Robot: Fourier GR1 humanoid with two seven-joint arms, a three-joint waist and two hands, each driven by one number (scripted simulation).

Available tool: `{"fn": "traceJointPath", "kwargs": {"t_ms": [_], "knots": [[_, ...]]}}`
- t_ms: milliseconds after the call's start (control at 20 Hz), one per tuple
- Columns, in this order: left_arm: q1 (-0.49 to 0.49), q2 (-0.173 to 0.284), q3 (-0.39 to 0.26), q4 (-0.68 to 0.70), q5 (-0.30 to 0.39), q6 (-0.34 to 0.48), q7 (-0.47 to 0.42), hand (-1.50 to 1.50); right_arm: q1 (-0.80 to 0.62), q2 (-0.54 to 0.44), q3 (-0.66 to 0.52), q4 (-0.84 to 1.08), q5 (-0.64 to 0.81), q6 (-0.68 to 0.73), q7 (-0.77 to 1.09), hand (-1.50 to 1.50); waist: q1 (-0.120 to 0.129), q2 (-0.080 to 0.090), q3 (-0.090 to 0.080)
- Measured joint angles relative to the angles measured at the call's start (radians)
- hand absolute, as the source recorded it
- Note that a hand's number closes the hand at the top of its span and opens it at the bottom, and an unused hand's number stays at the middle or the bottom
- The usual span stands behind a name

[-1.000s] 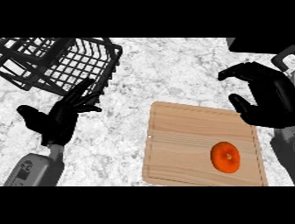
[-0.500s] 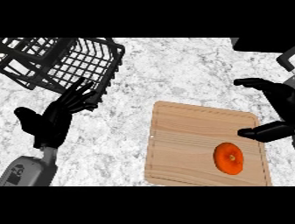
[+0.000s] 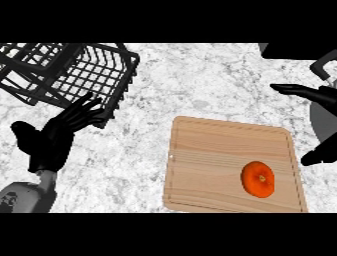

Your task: Pick the squash from the cutting board and place it in the pot

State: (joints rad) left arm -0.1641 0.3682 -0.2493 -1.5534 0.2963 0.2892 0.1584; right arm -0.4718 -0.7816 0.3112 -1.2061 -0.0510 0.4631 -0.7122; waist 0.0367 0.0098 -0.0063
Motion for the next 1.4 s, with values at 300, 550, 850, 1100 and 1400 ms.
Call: {"fn": "traceJointPath", "kwargs": {"t_ms": [300, 550, 850, 1100, 1400], "knots": [[0.016, 0.022, 0.020, -0.017, -0.011, 0.005, 0.013, 0.00, -0.047, -0.070, 0.151, -0.123, 0.168, 0.023, 0.074, -1.50, -0.012, -0.007, 0.000], [0.032, 0.026, 0.040, -0.047, -0.002, 0.010, 0.030, 0.00, -0.066, -0.096, 0.239, -0.210, 0.267, 0.064, 0.151, -1.50, -0.022, -0.008, -0.001], [0.047, 0.017, 0.058, -0.071, -0.010, 0.019, 0.035, 0.00, -0.006, -0.071, 0.292, -0.280, 0.344, 0.073, 0.195, -1.50, -0.034, -0.008, 0.000], [0.049, 0.014, 0.073, -0.076, -0.004, -0.001, 0.043, 0.00, 0.018, -0.028, 0.300, -0.293, 0.390, 0.081, 0.231, -1.50, -0.035, -0.007, 0.000], [0.050, 0.003, 0.082, -0.079, -0.012, -0.005, 0.050, 0.00, 0.050, -0.007, 0.299, -0.298, 0.478, 0.053, 0.272, -1.50, -0.036, -0.007, 0.000]]}}
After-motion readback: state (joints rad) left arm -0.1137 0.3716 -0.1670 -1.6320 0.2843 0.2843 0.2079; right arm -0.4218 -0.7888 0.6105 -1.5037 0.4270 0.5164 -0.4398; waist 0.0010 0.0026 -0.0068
